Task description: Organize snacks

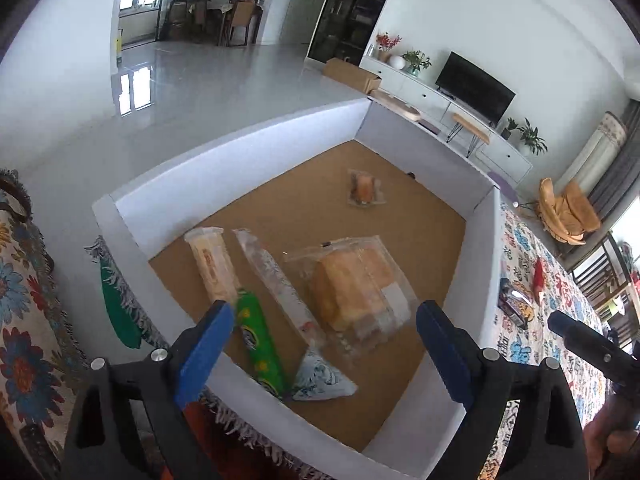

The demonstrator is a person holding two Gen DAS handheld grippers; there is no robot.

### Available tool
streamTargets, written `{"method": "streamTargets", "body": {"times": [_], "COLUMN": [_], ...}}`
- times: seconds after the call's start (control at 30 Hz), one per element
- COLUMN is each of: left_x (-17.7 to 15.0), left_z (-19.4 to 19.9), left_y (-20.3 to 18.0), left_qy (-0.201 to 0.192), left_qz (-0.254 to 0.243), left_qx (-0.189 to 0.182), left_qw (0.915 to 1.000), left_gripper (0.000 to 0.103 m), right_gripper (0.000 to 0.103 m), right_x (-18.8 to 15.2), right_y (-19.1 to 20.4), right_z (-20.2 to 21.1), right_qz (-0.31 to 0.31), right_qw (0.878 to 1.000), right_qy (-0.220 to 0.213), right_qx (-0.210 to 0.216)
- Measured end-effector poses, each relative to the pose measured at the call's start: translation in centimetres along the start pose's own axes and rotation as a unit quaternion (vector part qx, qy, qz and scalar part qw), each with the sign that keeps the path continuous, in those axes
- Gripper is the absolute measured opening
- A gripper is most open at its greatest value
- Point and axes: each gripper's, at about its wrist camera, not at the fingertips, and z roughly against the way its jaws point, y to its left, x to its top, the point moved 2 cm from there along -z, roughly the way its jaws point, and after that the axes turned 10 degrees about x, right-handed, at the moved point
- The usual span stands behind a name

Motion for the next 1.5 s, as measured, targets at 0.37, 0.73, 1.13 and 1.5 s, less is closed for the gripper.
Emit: {"method": "streamTargets", "body": {"times": [0.37, 0.73, 1.13, 1.5], "left_x": [-8.3, -14.7, -17.8, -17.8], "left_z": [2.2, -4.6, -6.2, -6.4], "left_y": [-19.2, -26.4, -26.9, -26.9], "left_qy": [0.029, 0.052, 0.027, 0.029], "left_qz": [-0.155, -0.240, -0.294, -0.294], "left_qx": [-0.171, -0.091, -0.036, -0.035], "left_qw": [0.9726, 0.9651, 0.9549, 0.9548], "left_gripper": [0.099, 0.098, 0.099, 0.103], "right_gripper": [0.074, 0.082, 0.086, 0.086], "right_x": [-11.1, -15.1, -15.3, -15.3], "right_y": [-18.3, -22.4, -23.1, -23.1], "right_z": [11.3, 17.6, 17.7, 17.6], "right_qz": [0.004, -0.050, -0.074, -0.073], "right_qw": [0.937, 0.910, 0.915, 0.915], "right_qy": [0.021, -0.023, -0.031, -0.030], "right_qx": [-0.348, -0.411, -0.396, -0.396]}}
